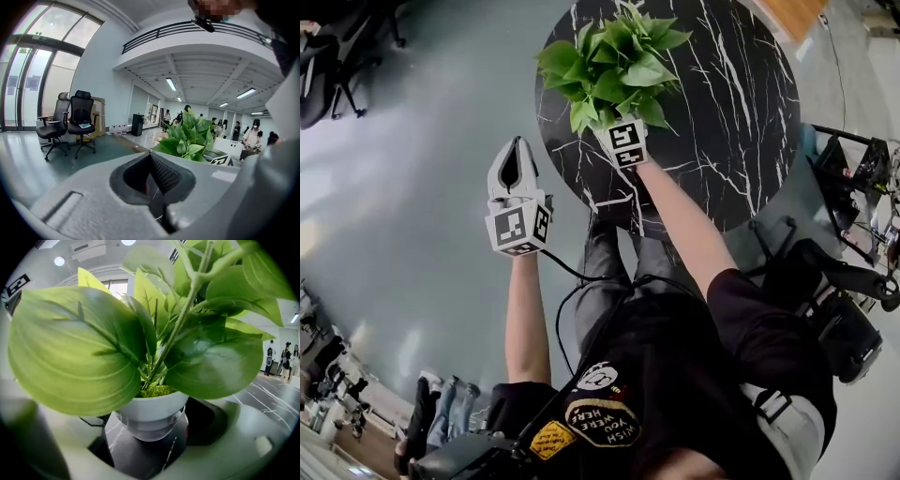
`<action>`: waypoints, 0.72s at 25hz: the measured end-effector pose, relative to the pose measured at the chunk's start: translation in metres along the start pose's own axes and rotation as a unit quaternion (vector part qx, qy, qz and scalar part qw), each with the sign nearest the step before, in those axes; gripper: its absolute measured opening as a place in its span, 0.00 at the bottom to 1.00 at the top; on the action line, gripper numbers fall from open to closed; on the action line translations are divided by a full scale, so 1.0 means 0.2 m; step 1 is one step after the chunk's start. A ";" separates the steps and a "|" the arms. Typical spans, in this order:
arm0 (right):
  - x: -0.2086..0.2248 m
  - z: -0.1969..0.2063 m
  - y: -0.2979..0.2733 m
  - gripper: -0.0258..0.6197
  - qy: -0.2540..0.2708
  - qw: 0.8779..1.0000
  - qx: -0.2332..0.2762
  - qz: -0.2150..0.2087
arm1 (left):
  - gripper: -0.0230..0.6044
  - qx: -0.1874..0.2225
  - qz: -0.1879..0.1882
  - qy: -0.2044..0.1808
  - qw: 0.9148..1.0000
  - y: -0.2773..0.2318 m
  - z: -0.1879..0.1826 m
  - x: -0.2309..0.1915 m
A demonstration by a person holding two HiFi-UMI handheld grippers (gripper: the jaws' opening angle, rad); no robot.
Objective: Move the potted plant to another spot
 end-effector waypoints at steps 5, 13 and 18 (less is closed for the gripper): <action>0.23 0.01 0.14 0.80 -0.015 0.999 0.010 0.044 | 0.04 0.008 0.031 -0.011 0.999 -0.09 -0.04 0.11; 0.85 0.03 0.58 0.80 -0.062 0.985 0.033 0.161 | 0.04 0.010 0.112 -0.046 0.993 -0.33 -0.12 0.51; 1.20 0.08 0.90 0.80 -0.090 0.968 0.050 0.229 | 0.04 0.014 0.161 -0.066 0.985 -0.44 -0.16 0.78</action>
Point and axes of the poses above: the fingertips, and each gripper's own axes: y backward along the fingers, x to its right, z out of its underside, the point moved 10 cm from there along y, backward along the fingers, and after that the axes turned 11 degrees about -y, right-handed, at the moved point
